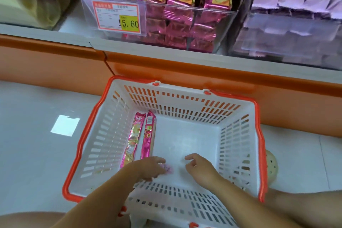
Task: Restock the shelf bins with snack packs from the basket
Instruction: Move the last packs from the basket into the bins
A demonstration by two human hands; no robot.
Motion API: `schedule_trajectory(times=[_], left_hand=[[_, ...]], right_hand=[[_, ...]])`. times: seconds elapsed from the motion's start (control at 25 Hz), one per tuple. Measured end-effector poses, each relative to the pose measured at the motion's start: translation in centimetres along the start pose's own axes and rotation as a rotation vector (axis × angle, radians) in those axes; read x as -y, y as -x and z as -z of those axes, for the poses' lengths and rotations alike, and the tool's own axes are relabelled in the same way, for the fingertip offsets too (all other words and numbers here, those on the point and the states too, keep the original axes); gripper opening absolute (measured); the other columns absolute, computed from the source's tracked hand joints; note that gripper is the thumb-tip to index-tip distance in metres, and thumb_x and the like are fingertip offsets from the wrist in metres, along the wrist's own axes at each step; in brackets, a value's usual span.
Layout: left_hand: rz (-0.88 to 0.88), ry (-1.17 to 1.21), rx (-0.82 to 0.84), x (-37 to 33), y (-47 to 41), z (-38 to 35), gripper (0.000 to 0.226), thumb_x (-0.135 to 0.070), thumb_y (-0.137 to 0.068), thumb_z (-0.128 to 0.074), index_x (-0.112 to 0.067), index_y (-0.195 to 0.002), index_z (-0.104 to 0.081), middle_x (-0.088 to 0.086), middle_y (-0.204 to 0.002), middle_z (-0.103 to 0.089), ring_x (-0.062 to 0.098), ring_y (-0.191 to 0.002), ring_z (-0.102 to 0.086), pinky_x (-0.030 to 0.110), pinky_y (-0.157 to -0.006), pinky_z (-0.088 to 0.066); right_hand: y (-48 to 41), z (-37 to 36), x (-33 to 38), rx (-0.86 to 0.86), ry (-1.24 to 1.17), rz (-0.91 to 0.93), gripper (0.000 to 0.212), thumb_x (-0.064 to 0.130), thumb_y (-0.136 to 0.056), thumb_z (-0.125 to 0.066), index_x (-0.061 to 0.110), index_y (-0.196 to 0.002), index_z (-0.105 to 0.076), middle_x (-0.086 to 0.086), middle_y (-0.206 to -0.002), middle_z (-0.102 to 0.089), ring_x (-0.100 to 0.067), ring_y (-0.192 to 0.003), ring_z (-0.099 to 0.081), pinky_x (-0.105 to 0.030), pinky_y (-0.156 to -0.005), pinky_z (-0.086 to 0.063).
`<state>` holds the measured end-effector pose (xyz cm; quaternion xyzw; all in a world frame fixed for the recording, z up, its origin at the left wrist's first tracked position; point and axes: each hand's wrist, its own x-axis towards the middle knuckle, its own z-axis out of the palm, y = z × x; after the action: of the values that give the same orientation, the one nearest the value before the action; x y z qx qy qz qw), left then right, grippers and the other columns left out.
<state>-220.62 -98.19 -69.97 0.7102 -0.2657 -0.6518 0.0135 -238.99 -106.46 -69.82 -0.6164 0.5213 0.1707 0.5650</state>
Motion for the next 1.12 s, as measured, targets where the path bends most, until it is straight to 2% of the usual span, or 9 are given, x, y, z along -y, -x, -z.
schedule_trajectory(times=[0.08,0.16,0.36,0.44,0.6,0.76,0.88,0.96,1.12], left_hand=[[-0.021,0.182,0.036,-0.7,0.4,-0.7,0.04,-0.021,-0.093,-0.057,-0.03,-0.131,-0.053,0.001,-0.115,-0.061,0.016,-0.101,-0.06,0.026,-0.086,-0.051],[-0.072,0.273,0.082,-1.4,0.9,-1.1,0.028,-0.018,-0.093,-0.056,-0.034,-0.116,-0.062,-0.002,-0.109,-0.064,0.013,-0.099,-0.06,0.028,-0.087,-0.05],[-0.142,0.424,0.069,-2.1,1.8,-1.2,0.025,-0.016,-0.092,-0.056,-0.031,-0.108,-0.067,-0.006,-0.097,-0.067,0.009,-0.093,-0.063,0.025,-0.084,-0.051],[-0.174,0.464,0.046,-2.6,1.9,-1.3,0.015,-0.023,-0.093,-0.055,-0.026,-0.102,-0.067,-0.01,-0.089,-0.071,0.003,-0.085,-0.064,0.024,-0.079,-0.05],[-0.272,0.487,-0.132,-4.4,2.6,-1.6,0.013,-0.032,-0.093,-0.057,-0.021,-0.09,-0.06,-0.008,-0.086,-0.072,0.002,-0.079,-0.067,0.024,-0.071,-0.049],[-0.349,0.75,-0.299,-5.7,3.2,-1.7,0.028,-0.03,-0.089,-0.066,-0.02,-0.108,-0.049,0.003,-0.103,-0.068,0.015,-0.094,-0.067,0.029,-0.08,-0.054],[-0.428,1.054,-0.019,-6.1,3.5,-0.8,0.043,-0.025,-0.087,-0.067,-0.024,-0.126,-0.05,0.007,-0.119,-0.067,0.024,-0.11,-0.063,0.04,-0.093,-0.052],[-0.497,1.107,0.053,-6.7,4.2,-0.3,0.033,-0.016,-0.09,-0.062,-0.015,-0.123,-0.057,0.014,-0.114,-0.069,0.028,-0.105,-0.067,0.041,-0.091,-0.053],[-0.532,0.993,-0.104,-7.6,4.9,-0.2,0.029,-0.014,-0.09,-0.064,-0.01,-0.119,-0.059,0.013,-0.106,-0.072,0.027,-0.098,-0.069,0.038,-0.085,-0.055]], right_hand=[[0.1,-0.6,-0.1,0.055,0.011,0.068,0.053,0.023,-0.088,-0.063,0.029,-0.137,-0.042,0.004,-0.126,-0.045,-0.013,-0.11,-0.052,-0.018,-0.085,-0.041],[0.3,-1.2,-0.2,0.082,-0.016,0.132,0.064,0.019,-0.081,-0.072,0.029,-0.137,-0.042,0.005,-0.13,-0.043,-0.014,-0.111,-0.051,-0.018,-0.087,-0.043],[1.3,-0.8,0.2,0.035,-0.299,0.156,0.047,0.009,-0.077,-0.074,0.032,-0.114,-0.055,0.007,-0.116,-0.057,-0.007,-0.081,-0.063,-0.017,-0.075,-0.051],[2.0,-0.2,0.7,0.01,-0.4,0.153,0.045,0.006,-0.078,-0.072,0.037,-0.106,-0.054,0.011,-0.117,-0.057,-0.012,-0.085,-0.066,-0.025,-0.08,-0.053],[3.2,1.4,1.3,-0.073,-0.489,0.161,0.044,0.008,-0.079,-0.069,0.03,-0.115,-0.056,0.009,-0.121,-0.057,-0.015,-0.097,-0.065,-0.029,-0.085,-0.055],[4.4,2.9,2.4,-0.026,-0.989,0.153,0.03,-0.003,-0.09,-0.048,0.007,-0.116,-0.06,-0.015,-0.114,-0.066,-0.026,-0.092,-0.063,-0.029,-0.076,-0.056],[6.2,4.0,2.9,0.194,-1.329,0.14,0.04,-0.007,-0.082,-0.035,-0.006,-0.112,-0.062,-0.024,-0.101,-0.065,-0.03,-0.078,-0.059,-0.031,-0.069,-0.058],[7.2,4.3,3.0,0.259,-1.398,0.14,0.042,-0.004,-0.079,-0.037,-0.009,-0.112,-0.062,-0.025,-0.097,-0.065,-0.03,-0.074,-0.058,-0.032,-0.065,-0.058],[8.2,4.1,2.9,0.159,-1.274,0.147,0.03,0.006,-0.088,-0.053,-0.007,-0.113,-0.063,-0.02,-0.095,-0.067,-0.032,-0.08,-0.063,-0.035,-0.071,-0.059]])
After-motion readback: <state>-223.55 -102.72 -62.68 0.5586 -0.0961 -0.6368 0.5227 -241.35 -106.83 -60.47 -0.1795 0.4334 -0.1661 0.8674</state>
